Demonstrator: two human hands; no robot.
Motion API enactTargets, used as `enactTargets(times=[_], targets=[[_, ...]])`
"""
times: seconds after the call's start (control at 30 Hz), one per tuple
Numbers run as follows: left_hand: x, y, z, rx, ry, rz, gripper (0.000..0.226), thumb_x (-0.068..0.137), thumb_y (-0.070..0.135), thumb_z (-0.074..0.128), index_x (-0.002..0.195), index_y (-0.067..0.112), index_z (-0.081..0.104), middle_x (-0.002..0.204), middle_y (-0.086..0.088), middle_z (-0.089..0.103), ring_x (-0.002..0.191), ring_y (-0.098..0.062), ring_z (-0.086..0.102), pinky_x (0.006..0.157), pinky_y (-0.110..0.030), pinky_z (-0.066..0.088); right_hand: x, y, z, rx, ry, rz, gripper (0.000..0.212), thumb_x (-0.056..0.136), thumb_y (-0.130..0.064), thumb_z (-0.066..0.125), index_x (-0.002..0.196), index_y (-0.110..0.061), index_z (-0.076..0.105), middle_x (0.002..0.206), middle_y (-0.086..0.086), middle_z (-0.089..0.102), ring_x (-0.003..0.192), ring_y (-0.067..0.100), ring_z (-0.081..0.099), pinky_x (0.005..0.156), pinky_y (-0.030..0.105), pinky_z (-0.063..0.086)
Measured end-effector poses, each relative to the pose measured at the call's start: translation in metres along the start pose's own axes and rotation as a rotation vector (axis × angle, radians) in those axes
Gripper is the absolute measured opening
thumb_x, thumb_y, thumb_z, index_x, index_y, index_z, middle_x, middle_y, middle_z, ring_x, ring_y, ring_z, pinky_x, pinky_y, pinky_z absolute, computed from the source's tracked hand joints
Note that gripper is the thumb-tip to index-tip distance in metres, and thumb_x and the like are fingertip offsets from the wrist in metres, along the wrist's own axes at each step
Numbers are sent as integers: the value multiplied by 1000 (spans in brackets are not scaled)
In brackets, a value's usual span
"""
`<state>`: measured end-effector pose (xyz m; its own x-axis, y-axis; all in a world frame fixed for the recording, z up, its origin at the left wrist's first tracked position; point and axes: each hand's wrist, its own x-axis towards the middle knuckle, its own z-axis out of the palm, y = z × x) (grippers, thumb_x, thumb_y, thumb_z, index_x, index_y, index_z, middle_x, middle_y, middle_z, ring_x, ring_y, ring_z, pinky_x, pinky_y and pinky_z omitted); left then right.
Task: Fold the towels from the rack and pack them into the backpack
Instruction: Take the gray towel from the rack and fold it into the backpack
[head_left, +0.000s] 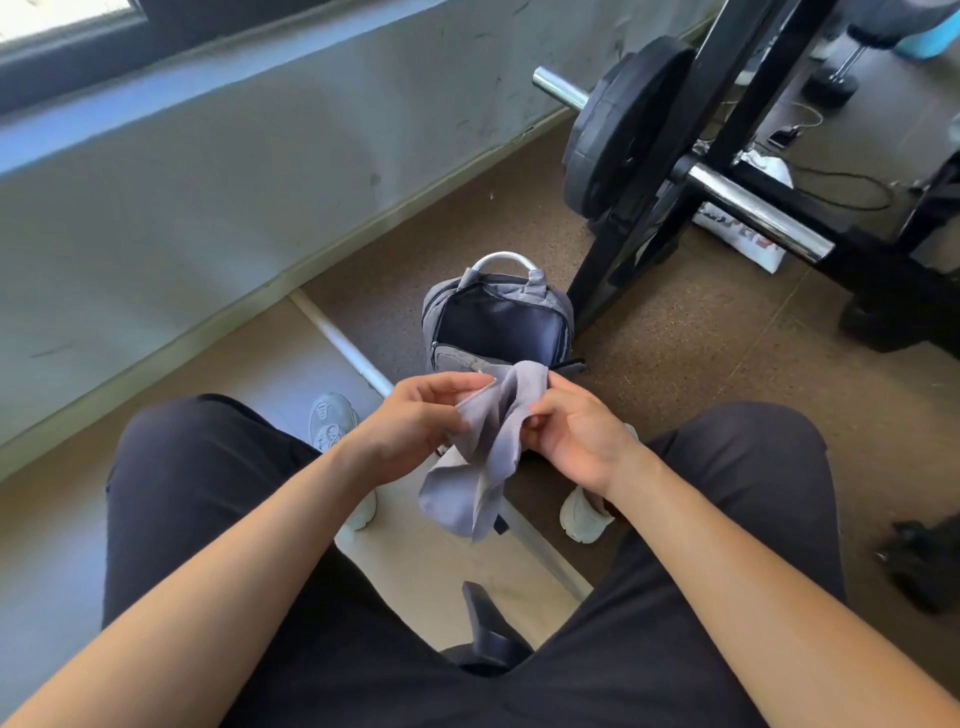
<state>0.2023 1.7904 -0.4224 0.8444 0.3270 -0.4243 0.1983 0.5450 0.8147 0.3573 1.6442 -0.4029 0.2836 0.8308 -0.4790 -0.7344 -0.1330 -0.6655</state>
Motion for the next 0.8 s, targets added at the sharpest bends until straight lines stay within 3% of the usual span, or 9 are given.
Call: enactTargets(times=[0.07,0.2,0.37,0.47,0.6,0.67,0.77,0.8], targets=[[-1,0,4,-47,-17,1,49,69,-9,67,110,14,79,114,-15,74,101,-30,66,85,-35,50,-1,2,3,45,15,21,34,84,14,39,107,-7,53,79,10,47,63,14,48,67,27,51],[-4,-3,13,-88,-3,57,43,75,-6,70,115,8,76,112,-17,75,87,-21,74,73,-27,59,-3,8,11,236,123,45,31,92,13,38,110,-4,56,85,13,57,70,16,52,66,29,60],[-8,-2,19,0,-75,121,60,79,-7,71,136,10,61,128,-15,71,111,-21,70,94,-28,54,-5,6,13,389,241,30,22,96,12,41,109,-1,54,87,15,53,76,18,53,72,34,64],[-9,-4,26,122,-19,153,66,82,-18,69,141,10,55,129,-10,71,116,-18,68,96,-28,53,-7,7,16,365,235,18,21,98,12,42,110,0,55,87,17,56,76,18,58,76,36,64],[-8,-4,24,237,78,187,51,93,-18,57,133,14,62,121,-5,75,111,-21,68,98,-40,48,-6,9,16,245,193,-13,32,99,8,47,131,5,52,95,20,63,72,17,62,78,36,63],[-8,-3,21,276,90,191,50,93,-19,56,132,12,63,120,-5,76,112,-19,70,99,-39,51,-5,9,14,110,256,-59,43,98,4,55,140,5,46,98,19,62,72,18,61,79,39,63],[-9,-2,20,316,113,214,50,92,-20,57,129,14,65,118,-6,76,117,-17,70,97,-31,56,-4,5,8,-387,501,-231,68,91,1,68,149,-16,37,93,11,55,69,19,58,67,30,61],[-9,-2,19,338,120,229,51,92,-20,57,127,15,66,117,-6,77,118,-16,69,96,-29,56,-5,4,6,-559,509,-304,69,88,3,68,147,-18,40,98,9,54,71,21,57,62,26,59]])
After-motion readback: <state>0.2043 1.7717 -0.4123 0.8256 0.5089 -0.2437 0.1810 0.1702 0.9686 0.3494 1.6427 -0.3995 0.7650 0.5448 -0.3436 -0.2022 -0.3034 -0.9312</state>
